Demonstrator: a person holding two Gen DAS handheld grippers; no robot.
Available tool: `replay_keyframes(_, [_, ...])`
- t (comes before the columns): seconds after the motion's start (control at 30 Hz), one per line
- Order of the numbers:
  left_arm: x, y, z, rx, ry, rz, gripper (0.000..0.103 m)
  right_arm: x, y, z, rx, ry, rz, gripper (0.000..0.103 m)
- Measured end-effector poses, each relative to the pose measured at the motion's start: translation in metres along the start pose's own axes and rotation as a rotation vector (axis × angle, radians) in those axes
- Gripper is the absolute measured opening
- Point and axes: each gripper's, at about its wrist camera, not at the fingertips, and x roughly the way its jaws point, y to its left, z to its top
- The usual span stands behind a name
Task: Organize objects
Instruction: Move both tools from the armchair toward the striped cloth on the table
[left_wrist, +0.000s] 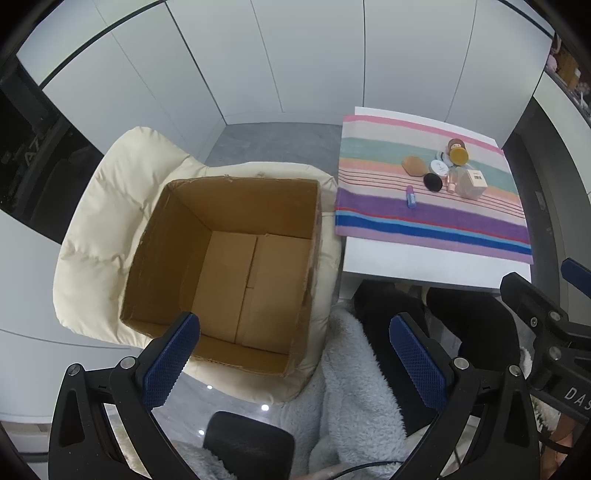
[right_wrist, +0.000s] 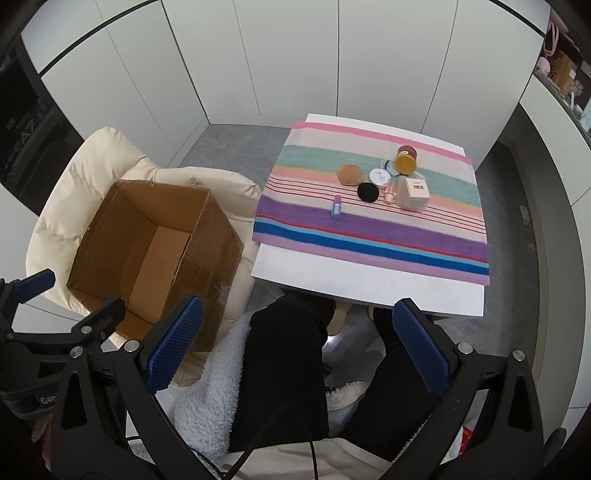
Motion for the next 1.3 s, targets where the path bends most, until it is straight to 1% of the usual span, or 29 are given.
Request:
replay_keyframes(0.07, [0.001,-0.006,0.000,-0.009,0.005,-0.006,0.103,0.000,-0.006,0.001,0.016,-0.002,0.007,0.103])
replay_keyframes(0.2, [0.005,-0.021,-0.001,-0.009,0.026,-0.043,0.103,-0.002,-0.025,0.001,0.043,-0.008,0.012,0.103])
replay_keyframes(0.3, [0.006,-0.033,-0.001,-0.011,0.028,-0.041,0.103,-0.005,-0.040,0.001,0.058,-0.020,0.013,0.103])
replay_keyframes(0.4, [0.003,-0.048,-0.003,-0.008,0.013,-0.022,0.103,-0.007,-0.058,0.001,0.082,-0.030,0.012,0.103])
replay_keyframes(0.63, [0.000,-0.091,-0.005,0.042,0.014,-0.051,0.103,-0.009,-0.099,0.001,0.109,-0.040,0.015,0.103])
replay_keyframes(0.7, [0.000,-0.102,-0.006,0.035,0.009,-0.057,0.103,-0.011,-0.112,-0.001,0.120,-0.042,0.008,0.103])
replay_keyframes(0.73, [-0.001,-0.105,-0.006,0.022,0.001,-0.066,0.103,-0.012,-0.119,-0.003,0.127,-0.043,0.006,0.103])
replay_keyframes(0.8, [0.000,-0.114,-0.003,-0.037,-0.024,-0.113,0.103,-0.014,-0.134,-0.007,0.143,-0.048,-0.001,0.103])
replay_keyframes(0.87, [0.001,-0.123,0.000,-0.044,-0.026,-0.146,0.103,-0.016,-0.150,-0.012,0.158,-0.052,-0.017,0.103])
replay_keyframes(0.9, [0.002,-0.134,0.003,-0.021,-0.023,-0.159,0.103,-0.016,-0.159,-0.015,0.164,-0.051,-0.029,0.103])
replay_keyframes(1.0, [0.001,-0.158,0.007,0.025,-0.036,-0.156,0.103,-0.015,-0.179,-0.022,0.182,-0.045,-0.066,0.103])
replay_keyframes(1.1, [0.002,-0.172,0.011,0.055,-0.038,-0.174,0.103,-0.013,-0.199,-0.024,0.214,-0.042,-0.065,0.103])
replay_keyframes(1.2, [0.006,-0.186,0.015,0.072,-0.044,-0.185,0.103,-0.008,-0.212,-0.027,0.235,-0.041,-0.065,0.103])
replay_keyframes(1.3, [0.012,-0.193,0.021,0.068,-0.056,-0.195,0.103,0.001,-0.218,-0.031,0.240,-0.017,-0.073,0.103])
